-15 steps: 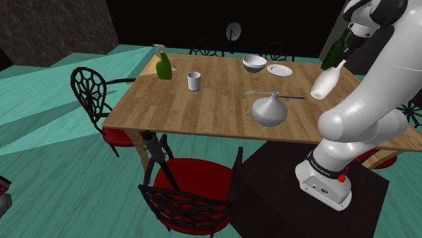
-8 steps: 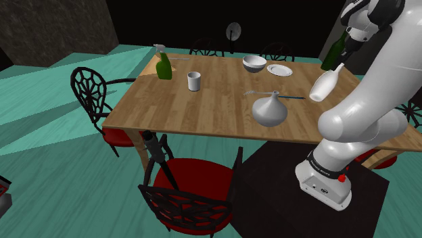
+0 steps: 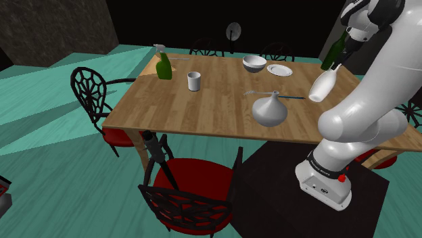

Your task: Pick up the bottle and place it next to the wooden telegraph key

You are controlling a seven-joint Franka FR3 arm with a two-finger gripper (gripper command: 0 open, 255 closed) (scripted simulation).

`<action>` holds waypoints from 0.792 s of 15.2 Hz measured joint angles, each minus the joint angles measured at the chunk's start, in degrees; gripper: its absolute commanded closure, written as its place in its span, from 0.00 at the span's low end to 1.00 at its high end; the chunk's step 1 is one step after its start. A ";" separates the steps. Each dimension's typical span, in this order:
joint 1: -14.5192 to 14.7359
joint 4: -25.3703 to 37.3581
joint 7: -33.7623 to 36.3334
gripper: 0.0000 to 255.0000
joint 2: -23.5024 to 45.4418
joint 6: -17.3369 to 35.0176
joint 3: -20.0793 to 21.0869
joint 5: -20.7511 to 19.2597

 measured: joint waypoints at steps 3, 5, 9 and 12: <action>0.24 0.76 0.84 0.00 -1.35 -1.74 -0.12 -1.07; 0.21 3.02 1.38 0.00 -2.06 -4.47 -0.28 -1.75; 0.08 4.47 1.56 0.00 -2.58 -6.38 -0.48 -2.23; 0.05 4.52 1.53 0.00 -2.63 -6.49 -0.50 -2.28</action>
